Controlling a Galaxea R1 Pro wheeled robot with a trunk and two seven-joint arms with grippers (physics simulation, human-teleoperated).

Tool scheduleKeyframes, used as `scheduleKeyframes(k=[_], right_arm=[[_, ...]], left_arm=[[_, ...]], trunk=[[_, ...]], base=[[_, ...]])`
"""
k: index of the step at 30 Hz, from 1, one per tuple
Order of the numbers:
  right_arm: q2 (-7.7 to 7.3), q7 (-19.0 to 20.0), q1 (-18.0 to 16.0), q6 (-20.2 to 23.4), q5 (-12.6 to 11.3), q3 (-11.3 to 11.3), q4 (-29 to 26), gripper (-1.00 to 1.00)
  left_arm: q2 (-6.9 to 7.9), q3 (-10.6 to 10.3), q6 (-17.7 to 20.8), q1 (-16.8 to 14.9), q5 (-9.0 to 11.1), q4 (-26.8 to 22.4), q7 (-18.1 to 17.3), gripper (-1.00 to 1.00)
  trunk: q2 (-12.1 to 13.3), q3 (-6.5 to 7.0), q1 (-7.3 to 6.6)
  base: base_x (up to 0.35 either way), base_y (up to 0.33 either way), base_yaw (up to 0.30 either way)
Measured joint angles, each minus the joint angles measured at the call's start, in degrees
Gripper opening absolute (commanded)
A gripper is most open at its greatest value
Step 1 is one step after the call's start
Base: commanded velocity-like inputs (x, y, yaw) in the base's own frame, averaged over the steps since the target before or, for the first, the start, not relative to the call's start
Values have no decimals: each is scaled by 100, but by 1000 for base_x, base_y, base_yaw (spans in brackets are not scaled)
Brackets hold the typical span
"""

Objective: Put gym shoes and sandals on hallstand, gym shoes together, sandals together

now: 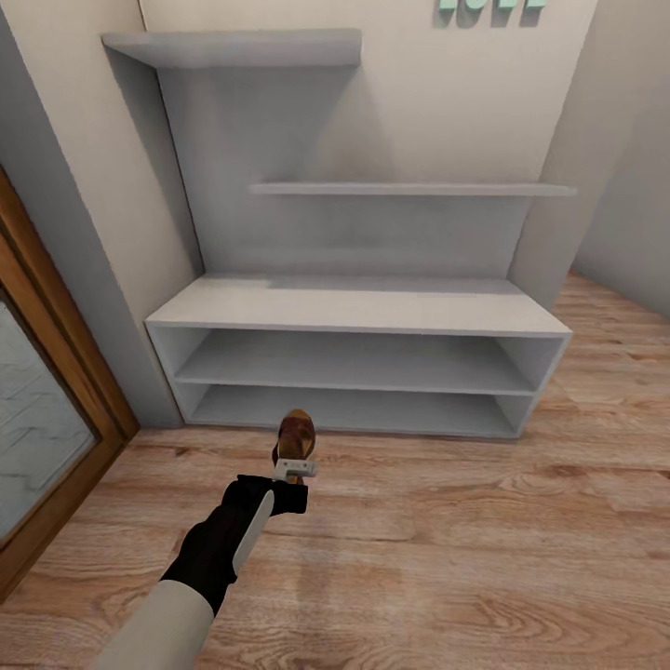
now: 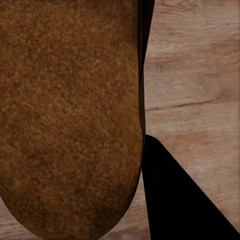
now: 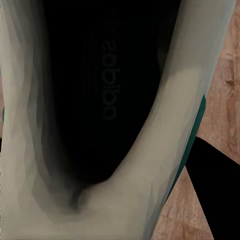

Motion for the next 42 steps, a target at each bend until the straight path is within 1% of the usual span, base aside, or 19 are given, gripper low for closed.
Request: scheduleKeyframes(k=[5,9,15,28,42], right_arm=[[0,0,-2,0,-1,0,0,-100],[0,0,-3,0,1,0,0,-100],[3,0,-3,1,0,0,-1,-100],[9,0,-1,-2,3,8,-1,-100],[9,0,-2,-4,3,9,0,-100]], left_arm=[[4,0,-2,0,-1,5,2,-100],[4,0,-3,0,9,11,-2,-100],[-2,-1,-4,0,7,17,-2,-100],[-2,0,-4,0,3,9,5,-100],[-4,9,-3,0,2,8,5,-100]], trunk=[[0,-33,0],[0,-39,-3],[0,-40,-4],[0,-40,-4],[0,-40,-4]], base=[[6,0,0],[205,0,0],[334,-27,0],[346,-165,0],[348,-8,0]])
